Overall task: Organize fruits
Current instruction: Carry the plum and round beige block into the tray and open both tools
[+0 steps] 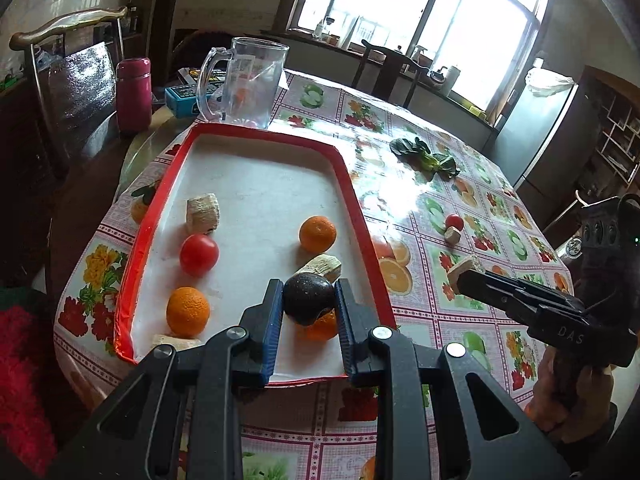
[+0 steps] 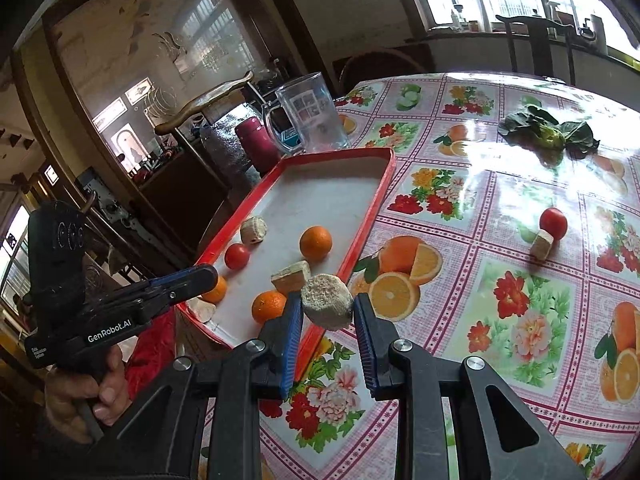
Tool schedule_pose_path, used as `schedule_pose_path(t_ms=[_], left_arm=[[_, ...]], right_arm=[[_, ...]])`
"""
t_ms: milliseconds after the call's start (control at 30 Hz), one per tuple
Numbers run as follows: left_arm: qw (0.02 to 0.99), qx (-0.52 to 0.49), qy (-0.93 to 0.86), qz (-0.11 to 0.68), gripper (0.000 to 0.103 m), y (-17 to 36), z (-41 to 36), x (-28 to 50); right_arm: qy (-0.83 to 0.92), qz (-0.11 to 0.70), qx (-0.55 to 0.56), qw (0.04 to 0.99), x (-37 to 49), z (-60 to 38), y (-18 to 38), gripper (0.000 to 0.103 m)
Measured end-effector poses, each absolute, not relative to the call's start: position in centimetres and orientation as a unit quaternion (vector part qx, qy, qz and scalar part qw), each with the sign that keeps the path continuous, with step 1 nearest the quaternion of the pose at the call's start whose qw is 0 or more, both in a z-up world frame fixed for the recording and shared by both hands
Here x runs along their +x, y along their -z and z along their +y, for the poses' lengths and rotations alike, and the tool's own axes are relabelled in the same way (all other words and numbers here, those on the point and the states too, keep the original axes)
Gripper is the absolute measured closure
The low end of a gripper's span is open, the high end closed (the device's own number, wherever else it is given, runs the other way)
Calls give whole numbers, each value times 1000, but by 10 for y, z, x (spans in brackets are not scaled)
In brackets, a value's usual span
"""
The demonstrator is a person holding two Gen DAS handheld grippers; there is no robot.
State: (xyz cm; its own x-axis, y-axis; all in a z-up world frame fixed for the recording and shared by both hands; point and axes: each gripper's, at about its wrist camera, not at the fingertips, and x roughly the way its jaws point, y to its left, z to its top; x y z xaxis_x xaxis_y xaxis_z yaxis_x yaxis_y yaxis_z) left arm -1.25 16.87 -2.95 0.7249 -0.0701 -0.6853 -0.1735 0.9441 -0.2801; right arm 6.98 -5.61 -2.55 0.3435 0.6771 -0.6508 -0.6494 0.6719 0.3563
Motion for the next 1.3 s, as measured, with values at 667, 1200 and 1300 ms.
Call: schedule_pose_path(t_ms=[667, 1200, 1300], left_arm=[[908, -180, -59, 373, 80, 41, 212, -20], [900, -171, -62, 395, 80, 60, 222, 4], [900, -171, -61, 396, 80, 61, 223, 6]], right_arm=[[-424, 414, -15, 805, 67, 0, 38, 77], [-423, 439, -33, 792, 88, 22, 63, 77], [-424, 443, -33, 790, 89, 24, 66, 76]])
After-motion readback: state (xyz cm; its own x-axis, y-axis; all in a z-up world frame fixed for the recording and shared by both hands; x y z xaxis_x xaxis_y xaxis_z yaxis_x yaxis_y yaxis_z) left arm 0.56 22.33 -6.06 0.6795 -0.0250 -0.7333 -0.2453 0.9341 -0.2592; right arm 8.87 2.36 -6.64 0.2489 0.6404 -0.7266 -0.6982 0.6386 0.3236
